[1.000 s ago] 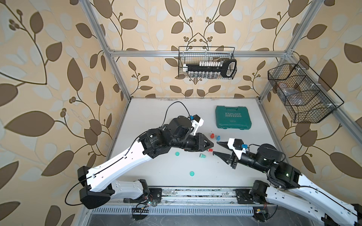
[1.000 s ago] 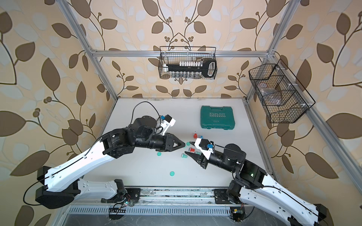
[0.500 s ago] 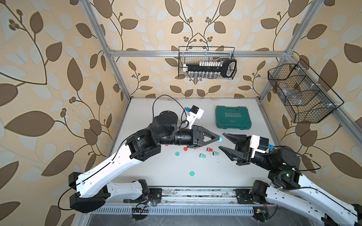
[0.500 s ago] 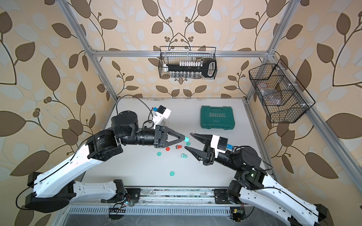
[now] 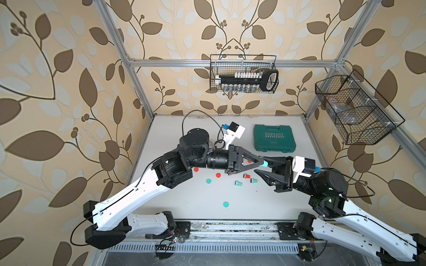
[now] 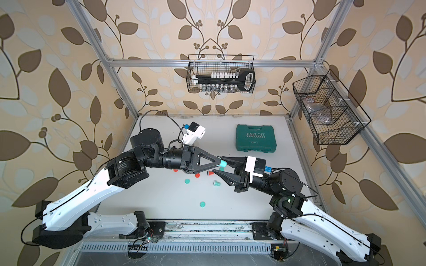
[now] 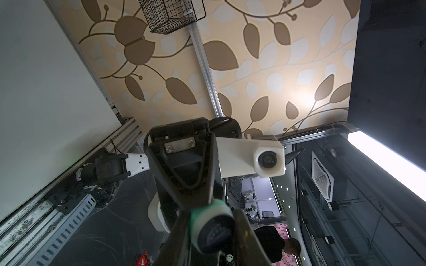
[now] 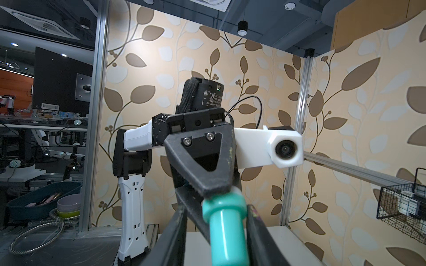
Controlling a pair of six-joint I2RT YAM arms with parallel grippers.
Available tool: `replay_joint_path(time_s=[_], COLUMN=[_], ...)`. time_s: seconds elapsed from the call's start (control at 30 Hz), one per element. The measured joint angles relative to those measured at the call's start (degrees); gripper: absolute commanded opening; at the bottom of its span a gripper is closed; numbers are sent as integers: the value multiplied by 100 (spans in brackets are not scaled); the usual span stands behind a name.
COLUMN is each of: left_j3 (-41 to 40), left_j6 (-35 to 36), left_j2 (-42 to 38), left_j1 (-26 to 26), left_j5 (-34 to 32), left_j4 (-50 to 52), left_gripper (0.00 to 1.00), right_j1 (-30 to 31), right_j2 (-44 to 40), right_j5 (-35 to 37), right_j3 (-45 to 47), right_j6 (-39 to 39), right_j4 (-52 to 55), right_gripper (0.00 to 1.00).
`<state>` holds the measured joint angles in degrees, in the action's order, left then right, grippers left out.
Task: Close the stamp cap
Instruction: Pick up the stamp from the center of the board.
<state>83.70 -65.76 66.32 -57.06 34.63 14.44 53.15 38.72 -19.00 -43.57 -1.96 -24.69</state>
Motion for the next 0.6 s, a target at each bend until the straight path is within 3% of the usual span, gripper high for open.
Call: replay_joint_path(time_s=[0.3, 0.6], left_j3=[0, 0], left_j6=[-92, -136], left_j2=[0, -2], left_j1=[-2, -2], left_j5=[175, 249], left_j4=[-267, -358], left_gripper=[19, 18], right_j1=[0, 0], right_j2=[-50, -52], right_j5=[-52, -52], right_j3=[-81, -81], right_j6=[-131, -184], right_j4=[-83, -98], right_gripper=[26, 24])
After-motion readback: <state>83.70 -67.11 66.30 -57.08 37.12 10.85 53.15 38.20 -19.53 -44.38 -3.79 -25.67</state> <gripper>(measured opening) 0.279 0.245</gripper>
